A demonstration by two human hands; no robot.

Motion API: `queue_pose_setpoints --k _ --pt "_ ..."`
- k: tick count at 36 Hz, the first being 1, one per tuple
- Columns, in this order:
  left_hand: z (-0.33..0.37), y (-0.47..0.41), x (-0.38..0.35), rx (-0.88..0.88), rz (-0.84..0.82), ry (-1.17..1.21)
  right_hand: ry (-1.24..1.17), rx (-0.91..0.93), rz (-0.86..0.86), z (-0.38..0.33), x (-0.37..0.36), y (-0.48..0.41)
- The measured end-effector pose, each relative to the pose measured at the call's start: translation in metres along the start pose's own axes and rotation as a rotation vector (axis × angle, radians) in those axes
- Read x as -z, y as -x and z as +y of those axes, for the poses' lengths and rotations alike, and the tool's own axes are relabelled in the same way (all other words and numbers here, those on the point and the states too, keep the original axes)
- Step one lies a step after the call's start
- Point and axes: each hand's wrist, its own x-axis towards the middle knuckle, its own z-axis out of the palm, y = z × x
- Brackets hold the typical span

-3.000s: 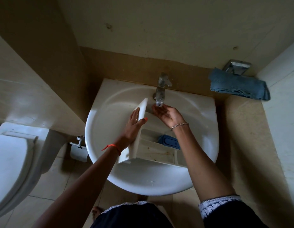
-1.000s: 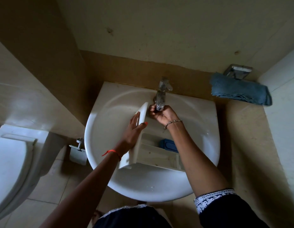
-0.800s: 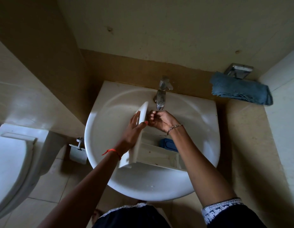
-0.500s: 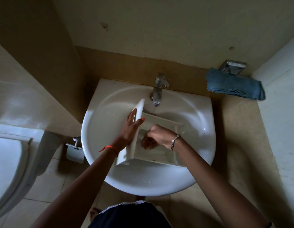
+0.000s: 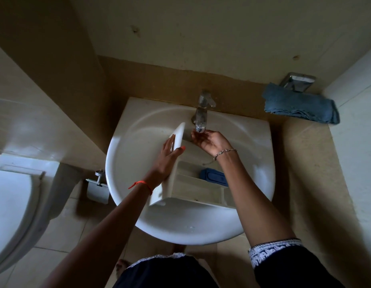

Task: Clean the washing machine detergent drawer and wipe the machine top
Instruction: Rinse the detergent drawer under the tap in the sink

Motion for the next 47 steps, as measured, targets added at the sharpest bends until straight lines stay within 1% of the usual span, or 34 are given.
queue_pose_setpoints --k 3,6,9,11,13,16,18,20,22,23,25,27,32,34,36,37,40,41,43,44,47 --pt "0.000 -0.001 0.000 0.008 0.003 -0.006 0.051 -0.040 -0.019 0.005 -0.005 -0.005" --pt "0.000 -0.001 0.000 0.011 0.007 -0.012 0.161 -0.134 -0.061 0.009 -0.001 0.002" --pt "0.000 -0.001 0.000 0.013 0.014 0.006 0.446 -0.182 -0.067 0.023 0.005 0.027" --pt "0.000 -0.001 0.000 0.003 0.010 -0.004 0.685 -0.145 -0.063 0.041 0.009 0.045" --pt "-0.001 -0.001 0.000 -0.004 0.006 -0.001 0.990 -0.010 -0.051 0.064 0.014 0.059" --pt "-0.001 -0.001 0.000 0.002 0.000 0.015 1.481 0.323 -0.022 0.103 0.033 0.072" --pt "-0.002 -0.001 0.000 0.000 -0.003 0.003 1.664 0.534 -0.068 0.128 0.047 0.082" --pt "-0.002 0.000 0.001 0.004 -0.007 -0.001 1.764 0.812 -0.080 0.143 0.063 0.087" --pt "-0.001 0.000 0.000 0.000 -0.008 0.007 1.882 1.001 -0.134 0.145 0.078 0.089" --pt "0.000 0.000 0.000 -0.002 -0.007 0.012 1.929 1.042 -0.173 0.143 0.086 0.089" --pt "0.001 0.000 -0.001 -0.004 -0.004 0.020 1.996 0.999 -0.224 0.135 0.104 0.091" --pt "0.000 -0.001 -0.001 -0.008 -0.002 0.014 2.078 0.935 -0.183 0.119 0.121 0.097" --pt "-0.001 -0.001 -0.001 -0.006 0.009 0.011 2.242 0.904 -0.106 0.080 0.151 0.111" --pt "-0.001 -0.001 -0.001 -0.007 0.006 0.011 2.318 0.847 -0.073 0.081 0.149 0.110" --pt "-0.001 -0.001 -0.002 0.002 0.004 0.019 2.330 0.808 -0.009 0.091 0.138 0.108" --pt "-0.001 -0.001 -0.002 0.005 0.005 0.024 2.296 0.751 -0.016 0.098 0.130 0.106" --pt "-0.002 0.000 -0.002 0.006 0.002 0.039 2.105 0.492 -0.027 0.113 0.097 0.101" --pt "-0.002 0.000 -0.002 0.006 0.001 0.042 2.008 0.492 -0.045 0.118 0.085 0.099" --pt "-0.002 0.000 -0.002 0.009 0.003 0.046 1.832 0.556 -0.129 0.126 0.062 0.098" --pt "-0.001 0.000 -0.002 0.011 0.004 0.045 1.794 0.551 -0.173 0.128 0.053 0.099" --pt "-0.002 0.000 -0.001 0.008 0.000 0.033 1.878 0.459 -0.204 0.122 0.048 0.099"
